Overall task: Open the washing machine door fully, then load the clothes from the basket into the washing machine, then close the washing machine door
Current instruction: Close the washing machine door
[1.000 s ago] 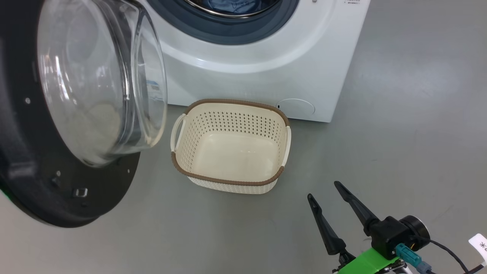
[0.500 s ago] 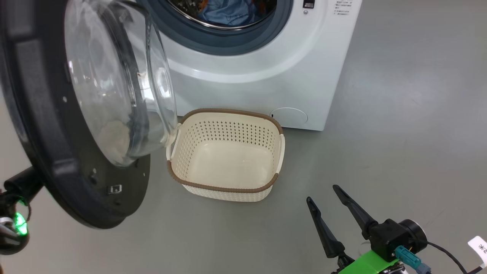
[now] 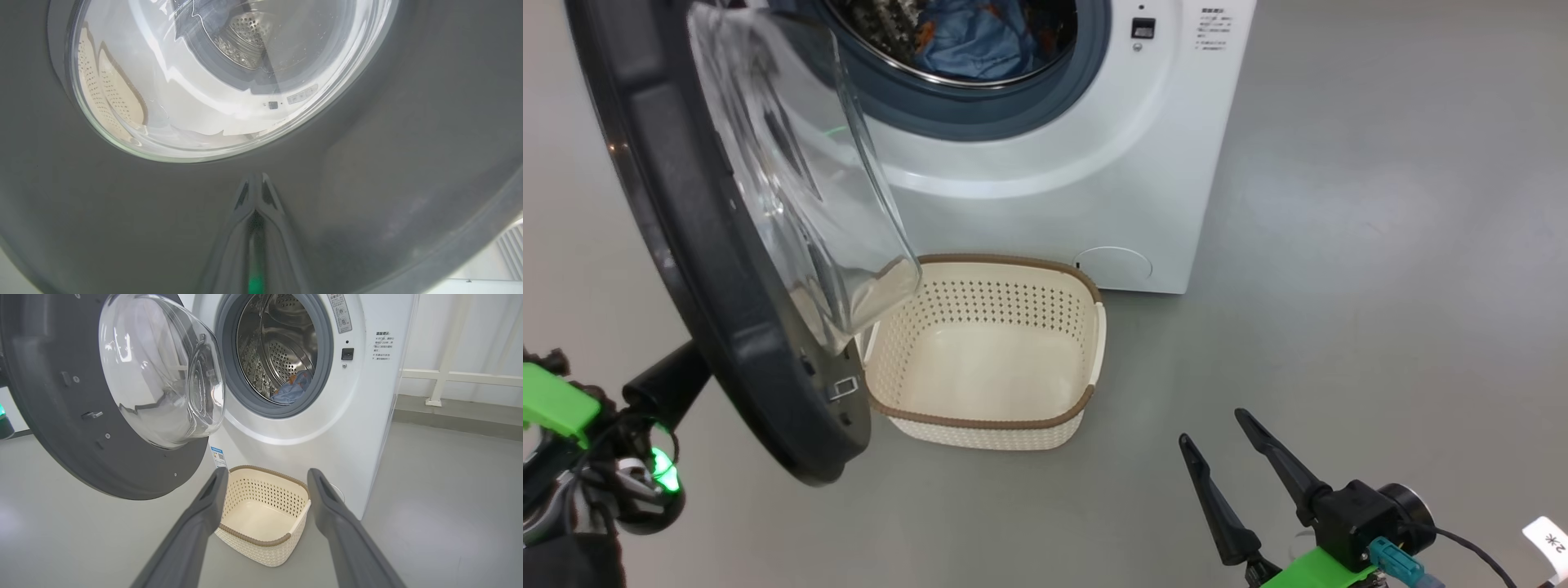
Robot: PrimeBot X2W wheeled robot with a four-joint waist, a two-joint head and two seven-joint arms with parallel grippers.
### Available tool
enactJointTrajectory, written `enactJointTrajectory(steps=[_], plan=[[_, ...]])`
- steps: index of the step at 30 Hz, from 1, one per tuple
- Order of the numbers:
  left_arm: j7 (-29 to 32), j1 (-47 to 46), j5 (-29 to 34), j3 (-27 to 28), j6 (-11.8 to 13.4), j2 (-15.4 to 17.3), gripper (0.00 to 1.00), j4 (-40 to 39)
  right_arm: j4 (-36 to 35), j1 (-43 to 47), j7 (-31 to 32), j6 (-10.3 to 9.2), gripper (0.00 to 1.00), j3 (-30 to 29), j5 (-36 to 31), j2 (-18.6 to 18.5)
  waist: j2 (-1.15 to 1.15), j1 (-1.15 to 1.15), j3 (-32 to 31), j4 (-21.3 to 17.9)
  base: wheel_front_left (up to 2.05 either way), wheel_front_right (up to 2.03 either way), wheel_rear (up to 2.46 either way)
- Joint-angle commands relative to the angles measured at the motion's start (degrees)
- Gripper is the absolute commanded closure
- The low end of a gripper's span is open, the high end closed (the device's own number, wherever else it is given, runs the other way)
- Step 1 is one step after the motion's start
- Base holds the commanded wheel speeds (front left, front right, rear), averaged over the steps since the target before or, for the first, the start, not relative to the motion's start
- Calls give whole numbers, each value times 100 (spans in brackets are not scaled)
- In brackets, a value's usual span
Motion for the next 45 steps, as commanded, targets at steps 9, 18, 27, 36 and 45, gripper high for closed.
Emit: enactJointTrajectory(steps=[9, 18, 27, 36, 45], plan=[[-898, 15, -1046, -624, -188, 61, 100, 149, -54, -16, -93, 9, 0, 210, 115, 49, 0, 0, -129, -417, 0, 0, 0], [-1729, 237, -1650, -1462, -321, 60, 100, 218, -40, -10, -108, 9, 0, 196, 102, 49, 0, 0, -113, -773, 0, 0, 0], [-2735, 149, -1970, -1962, -447, 59, 100, 402, -58, -68, -121, 9, 0, 148, 111, 49, 0, 0, 37, -1146, 0, 0, 0], [-3958, -185, -2037, -2304, -524, 59, 100, 758, -50, -134, -132, 9, 0, 143, 129, 49, 0, 0, 135, -1500, 0, 0, 0], [-4876, -497, -2263, -2498, -536, 59, 100, 795, -28, -190, -140, 9, 0, 99, 163, 49, 0, 0, 220, -1907, 0, 0, 0]])
